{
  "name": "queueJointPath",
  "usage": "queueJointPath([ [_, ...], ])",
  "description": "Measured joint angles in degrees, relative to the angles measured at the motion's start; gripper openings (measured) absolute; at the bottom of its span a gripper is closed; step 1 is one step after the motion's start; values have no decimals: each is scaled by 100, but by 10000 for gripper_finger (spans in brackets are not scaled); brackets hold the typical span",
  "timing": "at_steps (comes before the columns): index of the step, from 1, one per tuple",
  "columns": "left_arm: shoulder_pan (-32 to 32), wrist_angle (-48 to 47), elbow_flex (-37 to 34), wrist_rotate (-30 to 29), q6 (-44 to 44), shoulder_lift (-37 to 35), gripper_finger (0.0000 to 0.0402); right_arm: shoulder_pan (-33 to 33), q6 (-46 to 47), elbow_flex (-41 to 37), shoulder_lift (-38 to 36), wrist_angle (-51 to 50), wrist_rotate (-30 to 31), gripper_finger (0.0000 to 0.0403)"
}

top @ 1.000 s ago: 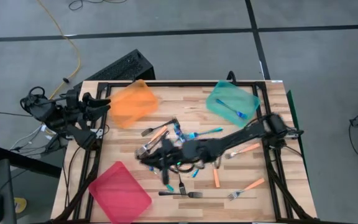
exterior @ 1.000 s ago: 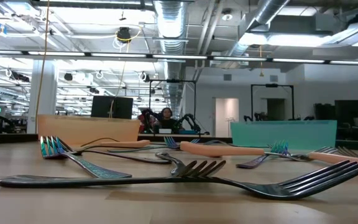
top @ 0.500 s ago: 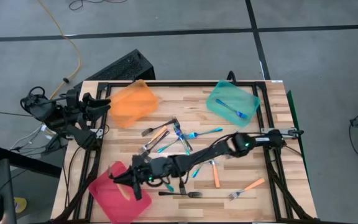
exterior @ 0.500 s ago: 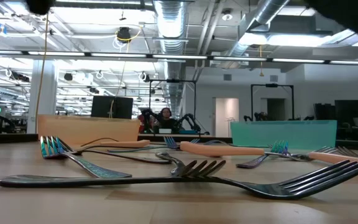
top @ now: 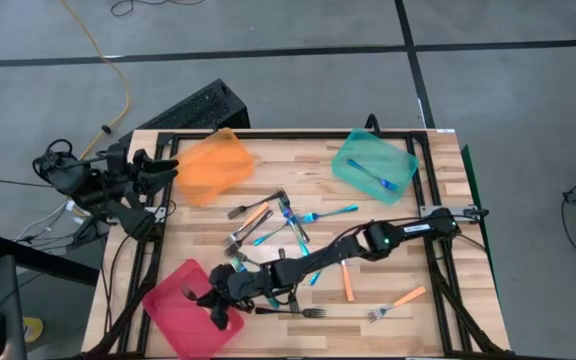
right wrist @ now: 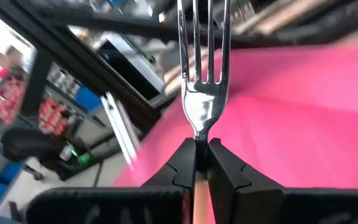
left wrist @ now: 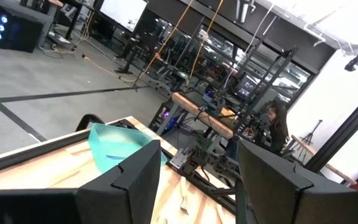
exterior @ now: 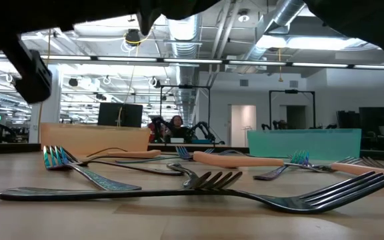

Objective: Sort silverware by color (type)
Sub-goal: Put the orange fork into the pink bin, then put the black fork into the orange bin

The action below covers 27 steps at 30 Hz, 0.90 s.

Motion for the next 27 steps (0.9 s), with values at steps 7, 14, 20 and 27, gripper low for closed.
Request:
queueJointPath([
  [7, -2, -4, 0, 0, 0, 0, 197, -2, 46, 4, -7, -406, 0, 52],
  [14, -2, -4, 0, -2, 0, 2, 197, -7, 44, 4, -7, -783, 2, 76],
  [20, -1, -4, 0, -2, -1, -1, 197, -27, -1, 4, -7, -759, 0, 87],
  [27, -2, -6, -2, -3, 0, 1, 197, -99, -67, 2, -47, -689, -193, 98],
])
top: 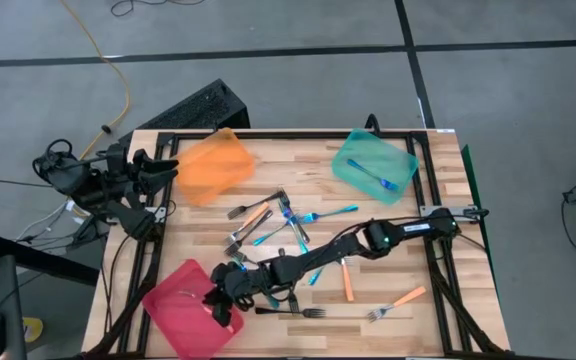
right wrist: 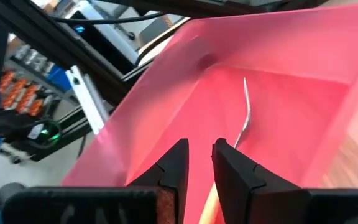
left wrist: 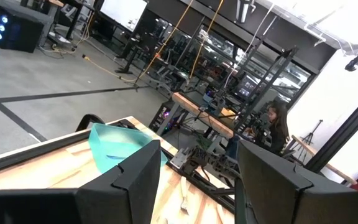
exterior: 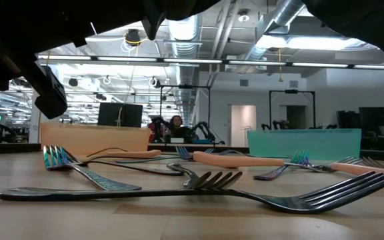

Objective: Sort silverware by color (type)
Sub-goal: Put the black fork into the orange bin

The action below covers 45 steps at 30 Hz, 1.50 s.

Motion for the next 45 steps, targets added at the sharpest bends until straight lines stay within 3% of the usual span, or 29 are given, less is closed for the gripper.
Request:
queueJointPath([
  [7, 2, 26, 0, -1, -2, -1, 197, -190, -562, 4, -638, -147, -386, 100],
  [17, 1, 28, 0, -1, -118, 0, 197, -630, -2141, 4, -2340, -2893, -336, 100],
  [27, 2, 26, -2, -1, -101, -1, 197, -793, -2669, 6, -3607, -5663, 851, 100],
  [32, 1, -23, -2, -1, -92, -1, 197, -793, -2719, 6, -3752, -7029, 1181, 104],
  [37, 1, -21, -2, -1, -96, -1, 197, -793, -3092, -7, -3559, -8181, 1314, 137],
  [45, 1, -22, -2, -2, -103, 1, 197, -989, -4135, -9, -3284, -8757, 1557, 197],
])
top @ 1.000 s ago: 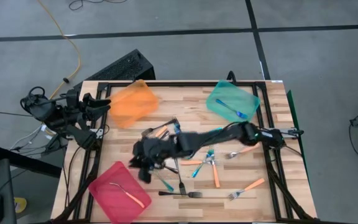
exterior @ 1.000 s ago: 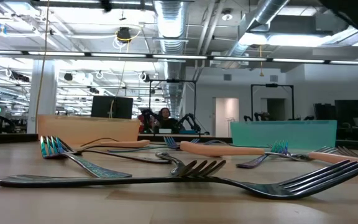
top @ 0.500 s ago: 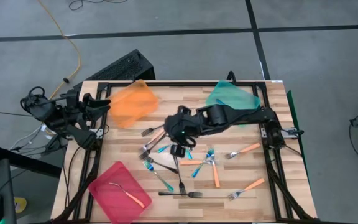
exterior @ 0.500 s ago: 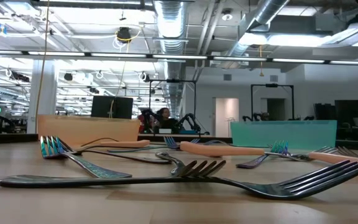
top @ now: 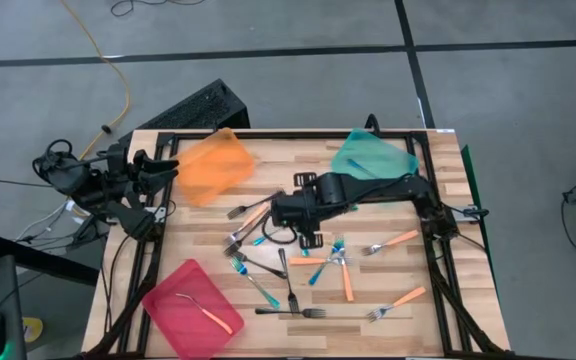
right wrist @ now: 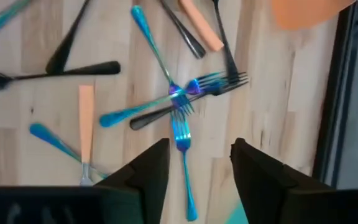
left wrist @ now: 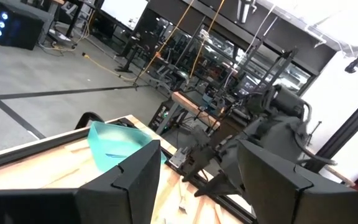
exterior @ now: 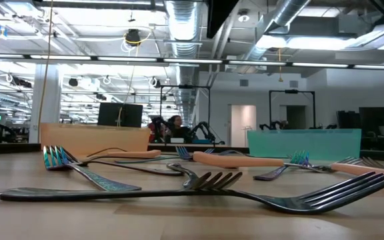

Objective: Sort silverware by color (type)
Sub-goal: Put the black fork into the orange bin

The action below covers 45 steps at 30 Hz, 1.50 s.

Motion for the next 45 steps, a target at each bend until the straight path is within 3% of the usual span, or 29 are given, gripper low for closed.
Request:
queueJointPath([
  [13, 1, 2, 0, -45, 1, 2, 197, -570, -587, 2, -801, -24, -482, 188],
  [24, -1, 58, 0, -67, 270, 0, 197, -1584, -956, 2, -1097, -24, -1234, 187],
  [30, 1, 33, 22, -647, 354, 0, 197, -1945, -1290, -202, -1100, -36, -1544, 187],
  [38, 1, 59, 274, -1017, 550, -2, 197, -2229, -1378, -1645, -2106, 62, -1937, 187],
  [45, -1, 52, 291, -1731, 581, 0, 197, -2017, -1223, -3891, -3195, 1486, -1954, 187],
])
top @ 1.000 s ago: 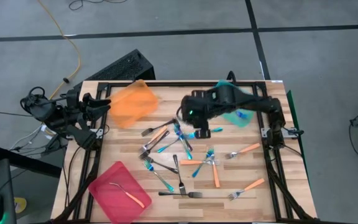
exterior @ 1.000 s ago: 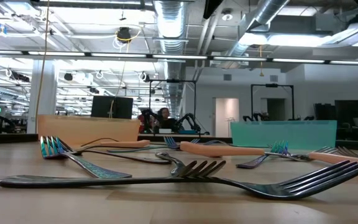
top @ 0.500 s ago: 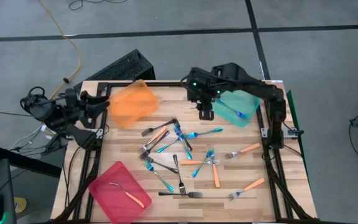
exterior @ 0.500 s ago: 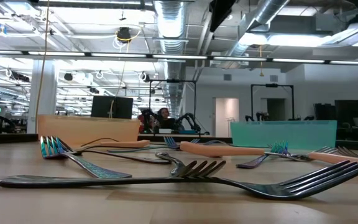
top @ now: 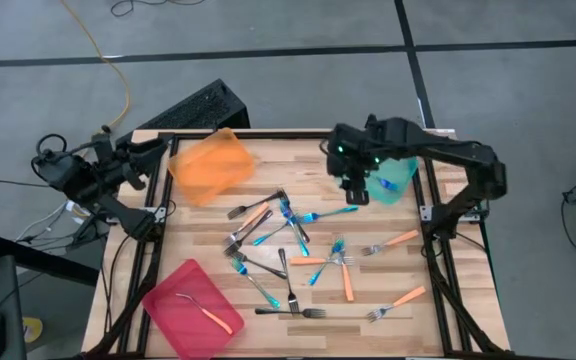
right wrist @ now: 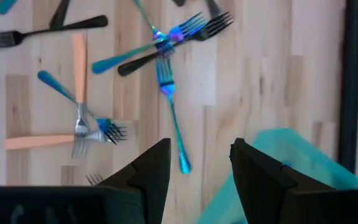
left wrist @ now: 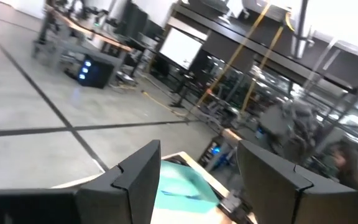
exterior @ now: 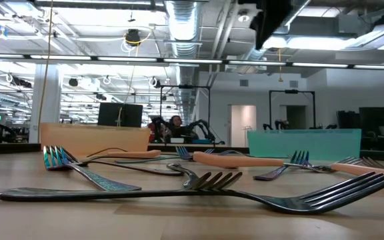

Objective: Sort silverware by color (type)
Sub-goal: Put the black fork into the orange bin

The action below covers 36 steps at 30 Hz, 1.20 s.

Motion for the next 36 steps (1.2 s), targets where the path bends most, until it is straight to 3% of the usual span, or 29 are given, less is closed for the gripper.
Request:
queueJointPath([
  [6, 2, -2, 0, -118, -31, 0, 197, 423, 272, -1676, -690, 768, -13, 187],
  [13, 2, -18, 0, -120, -17, 0, 197, 990, 1443, -2991, -1182, 1079, -113, 187],
  [19, 1, -24, 0, -109, 21, 0, 197, 1385, 2019, -3903, -1586, 2462, -183, 187],
  [27, 0, -19, 0, -118, -29, 0, 197, 1170, 1826, -4043, -940, 4511, -14, 187],
  [36, 1, -10, 0, -58, 22, 0, 197, 1819, 2199, -3817, 54, 4702, -326, 187],
])
